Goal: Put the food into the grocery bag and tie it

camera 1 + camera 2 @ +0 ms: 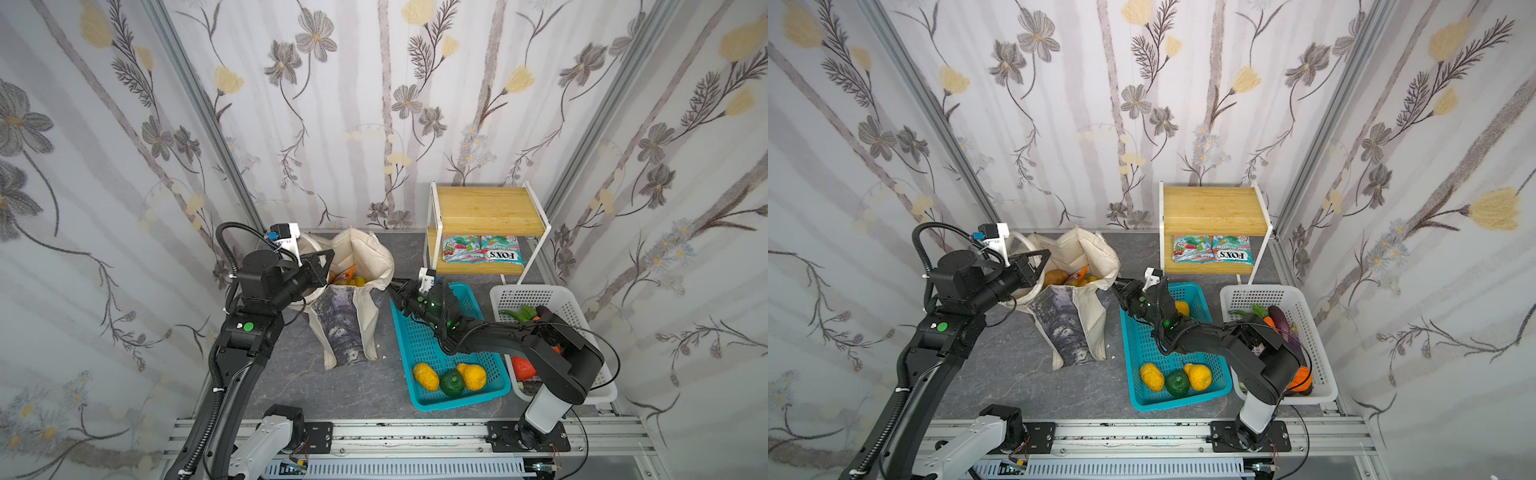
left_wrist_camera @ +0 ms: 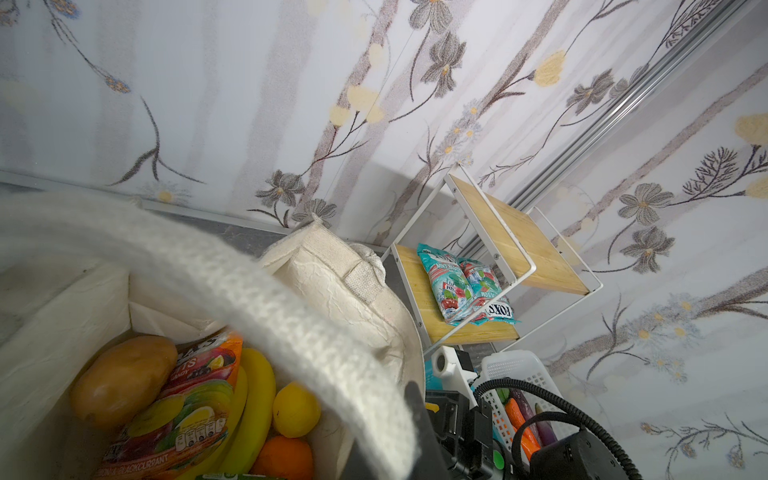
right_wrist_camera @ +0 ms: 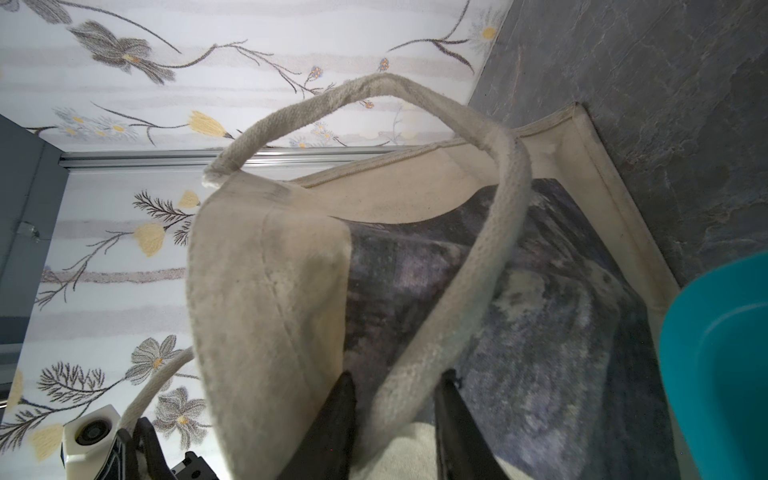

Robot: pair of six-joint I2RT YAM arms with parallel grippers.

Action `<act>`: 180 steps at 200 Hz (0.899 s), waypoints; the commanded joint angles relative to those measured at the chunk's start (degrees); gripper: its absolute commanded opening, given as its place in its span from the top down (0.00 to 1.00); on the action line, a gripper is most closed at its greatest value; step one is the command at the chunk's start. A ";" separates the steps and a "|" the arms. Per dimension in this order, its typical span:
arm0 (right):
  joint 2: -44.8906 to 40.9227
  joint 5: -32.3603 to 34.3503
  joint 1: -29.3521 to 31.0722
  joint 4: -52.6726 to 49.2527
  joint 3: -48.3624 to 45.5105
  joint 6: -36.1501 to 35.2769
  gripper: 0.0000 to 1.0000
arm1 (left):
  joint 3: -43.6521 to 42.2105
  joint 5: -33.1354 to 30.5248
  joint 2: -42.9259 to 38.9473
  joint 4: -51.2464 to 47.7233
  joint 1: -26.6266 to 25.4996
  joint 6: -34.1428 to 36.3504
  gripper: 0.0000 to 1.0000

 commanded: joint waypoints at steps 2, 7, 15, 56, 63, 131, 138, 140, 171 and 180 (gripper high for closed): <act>1.11 2.04 0.12 6.11 0.56 1.85 0.78 | 0.14 0.68 -0.13 1.59 0.17 0.23 1.00; 1.26 2.23 1.70 6.57 0.51 1.90 0.83 | 0.18 0.65 -0.16 1.59 0.18 0.22 1.00; 1.30 2.36 1.92 6.67 0.48 1.70 0.88 | 0.19 0.64 -0.25 1.59 0.18 0.26 1.00; -3.86 5.42 1.78 -1.33 -1.29 -7.94 1.00 | 0.35 -0.10 -1.31 0.79 0.70 0.91 1.00; -5.61 6.83 1.77 -5.67 -0.88 -11.24 1.00 | 0.57 -0.15 -1.25 0.56 0.87 1.14 1.00; -14.84 15.08 2.12 -28.41 6.25 -38.81 1.00 | 2.68 -0.57 -0.40 -0.15 1.23 1.30 1.00; -15.05 14.44 2.15 -29.17 7.21 -42.06 1.00 | 2.97 -0.13 -0.14 -0.10 1.23 0.96 1.00; -15.04 14.29 2.17 -29.34 7.43 -43.04 1.00 | 3.03 0.08 -0.05 -0.09 1.23 0.87 1.00; -15.98 16.12 2.91 -31.73 10.10 -51.52 1.00 | 4.22 2.42 1.82 -0.08 1.23 -0.66 1.00; -15.99 17.15 3.43 -31.67 10.49 -54.56 1.00 | 4.48 2.94 2.18 -0.08 1.23 -0.92 1.00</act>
